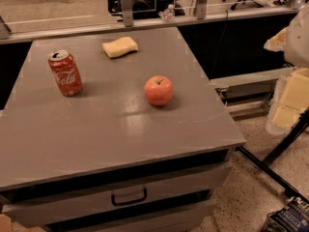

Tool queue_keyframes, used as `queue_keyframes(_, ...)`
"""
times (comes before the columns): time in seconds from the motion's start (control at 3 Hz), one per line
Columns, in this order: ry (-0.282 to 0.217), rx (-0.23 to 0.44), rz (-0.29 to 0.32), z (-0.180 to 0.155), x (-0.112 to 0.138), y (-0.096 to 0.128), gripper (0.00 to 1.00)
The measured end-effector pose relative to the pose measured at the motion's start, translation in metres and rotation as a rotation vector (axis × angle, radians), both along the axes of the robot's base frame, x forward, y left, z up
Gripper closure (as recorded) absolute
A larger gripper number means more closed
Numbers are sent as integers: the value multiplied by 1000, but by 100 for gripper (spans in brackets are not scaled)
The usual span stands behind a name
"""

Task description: Pick apple

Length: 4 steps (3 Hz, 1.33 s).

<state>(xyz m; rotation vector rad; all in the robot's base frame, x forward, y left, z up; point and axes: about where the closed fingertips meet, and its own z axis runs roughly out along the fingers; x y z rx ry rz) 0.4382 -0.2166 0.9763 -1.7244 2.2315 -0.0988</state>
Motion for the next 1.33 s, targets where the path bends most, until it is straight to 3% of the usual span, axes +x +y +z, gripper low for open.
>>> queue_keyframes(0.67,-22,49,15,1,3,6,0)
queue_keyframes(1.33,-130,425,108,-16,33,40,0)
